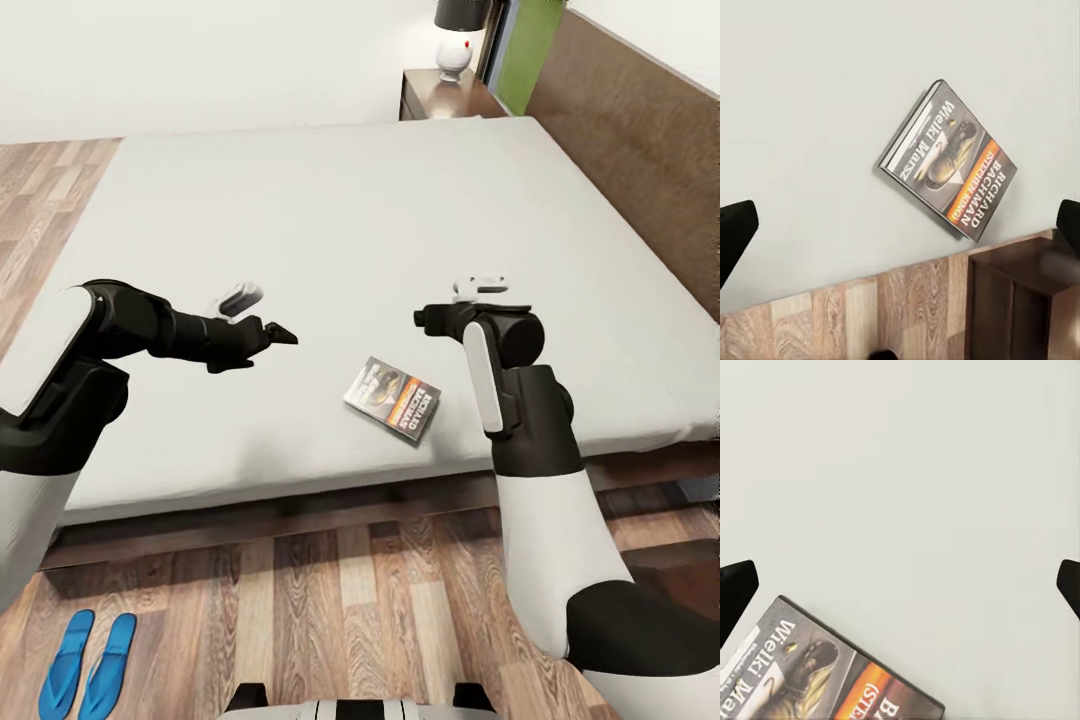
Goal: In the bedroom, move the book from the bed onto either nightstand, and place the two sandals side by side next to the bed.
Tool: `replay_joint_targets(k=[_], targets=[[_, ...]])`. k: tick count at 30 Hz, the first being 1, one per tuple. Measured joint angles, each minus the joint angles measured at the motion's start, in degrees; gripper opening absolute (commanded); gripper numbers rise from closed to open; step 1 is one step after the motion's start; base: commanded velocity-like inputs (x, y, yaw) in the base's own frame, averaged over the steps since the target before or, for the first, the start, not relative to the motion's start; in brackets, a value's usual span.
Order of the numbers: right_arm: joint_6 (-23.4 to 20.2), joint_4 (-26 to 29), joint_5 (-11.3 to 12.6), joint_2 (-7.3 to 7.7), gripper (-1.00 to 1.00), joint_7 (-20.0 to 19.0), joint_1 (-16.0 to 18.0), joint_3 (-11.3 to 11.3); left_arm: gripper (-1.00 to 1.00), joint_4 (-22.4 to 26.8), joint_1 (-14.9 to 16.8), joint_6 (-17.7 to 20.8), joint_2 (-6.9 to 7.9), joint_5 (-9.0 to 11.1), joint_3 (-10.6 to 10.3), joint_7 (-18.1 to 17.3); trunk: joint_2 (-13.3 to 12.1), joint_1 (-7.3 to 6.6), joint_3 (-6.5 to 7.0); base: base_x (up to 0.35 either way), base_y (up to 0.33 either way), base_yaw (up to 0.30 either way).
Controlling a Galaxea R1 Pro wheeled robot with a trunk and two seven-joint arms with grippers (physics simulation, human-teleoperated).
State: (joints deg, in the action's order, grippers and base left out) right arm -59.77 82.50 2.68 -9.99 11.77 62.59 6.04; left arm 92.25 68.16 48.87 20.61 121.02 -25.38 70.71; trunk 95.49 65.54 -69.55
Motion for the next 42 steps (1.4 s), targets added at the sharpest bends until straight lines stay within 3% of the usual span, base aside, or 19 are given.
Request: replay_joint_targets(k=[16, 28, 42], targets=[[0.0, -0.15, 0.05, 0.01, 1.0, 0.0, -2.35, 0.48, 1.0, -0.06, -0.57, 0.0, -2.72, -0.13, -0.26, 0.55, 0.0, 0.0, 1.42, 0.007, 0.021, -0.062], [0.0, -0.38, -0.03, 0.01, 1.0, 0.08, -4.14, 1.53, 1.0, -0.08, -0.71, 0.01, -2.74, -0.54, -0.33, 0.64, 0.0, -0.02, 2.49, 0.146, 0.205, -0.011], [0.0, -3.05, -0.03, 0.01, 1.0, 0.12, -4.85, 2.96, 1.0, -0.09, -1.18, 0.0, -2.54, -2.66, -0.13, 0.68, 0.0, -0.02, 3.73, 0.205, 0.239, -0.001]])
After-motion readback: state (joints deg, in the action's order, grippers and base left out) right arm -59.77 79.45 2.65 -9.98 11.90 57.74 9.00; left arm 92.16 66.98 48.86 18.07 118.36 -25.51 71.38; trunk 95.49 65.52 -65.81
